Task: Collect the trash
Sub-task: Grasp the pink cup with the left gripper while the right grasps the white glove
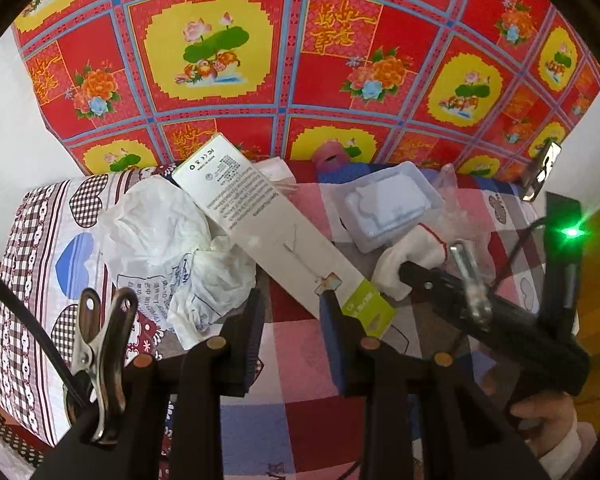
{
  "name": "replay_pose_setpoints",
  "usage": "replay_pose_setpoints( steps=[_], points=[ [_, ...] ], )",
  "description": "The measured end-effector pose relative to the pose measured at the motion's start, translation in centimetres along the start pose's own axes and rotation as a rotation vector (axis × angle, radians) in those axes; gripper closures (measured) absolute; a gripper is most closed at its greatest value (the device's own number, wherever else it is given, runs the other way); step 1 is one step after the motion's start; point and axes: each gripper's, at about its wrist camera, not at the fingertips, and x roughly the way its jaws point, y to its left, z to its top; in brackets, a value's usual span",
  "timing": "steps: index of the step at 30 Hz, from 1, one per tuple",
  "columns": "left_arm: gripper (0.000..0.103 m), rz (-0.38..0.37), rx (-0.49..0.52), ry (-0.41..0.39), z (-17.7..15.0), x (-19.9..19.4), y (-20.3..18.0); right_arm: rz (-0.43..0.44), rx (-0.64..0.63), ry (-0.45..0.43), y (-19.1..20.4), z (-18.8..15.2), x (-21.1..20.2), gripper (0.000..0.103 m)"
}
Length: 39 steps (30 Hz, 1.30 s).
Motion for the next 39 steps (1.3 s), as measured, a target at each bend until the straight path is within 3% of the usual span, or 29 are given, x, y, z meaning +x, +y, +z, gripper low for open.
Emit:
replay_pose_setpoints(
  steps=[4, 7, 16, 21, 29, 39],
  points=[
    [0.074, 0.003, -0.005, -0.004, 0.6, 0.2, -0.6, 0.032, -0.009, 0.007, -0.7, 0.2, -0.2, 0.083],
    [0.074, 0.004, -0.003, -0.005, 1.3, 0.4, -1.2, 0.061, -0.034, 0.005, -1.0, 0.1, -1.1, 0.089],
    [0.069, -0.025, -0.02, -0.01, 5.2, 2.5, -3.5, 0.142, -0.118, -0.026, -2.1, -1.1, -6.3, 0.089],
    [0.066, -0.02, -0.03, -0.018, 7.6, 4.4, -5.1, 0.135, -0.159, -0.042, -3.2, -2.2, -8.7, 0.089],
    [0.053, 0.04, -0.09, -0.056, 10.7, 8.7, -5.8, 0.12, -0.149, -0.045, -5.1, -2.3, -9.7, 0.089],
    [0.049, 0.117, -0.123, -0.064, 12.3, 14.1, -6.0, 0.147, -0.12, -0.029, -7.4, -2.3, -9.5, 0.089]
  ],
)
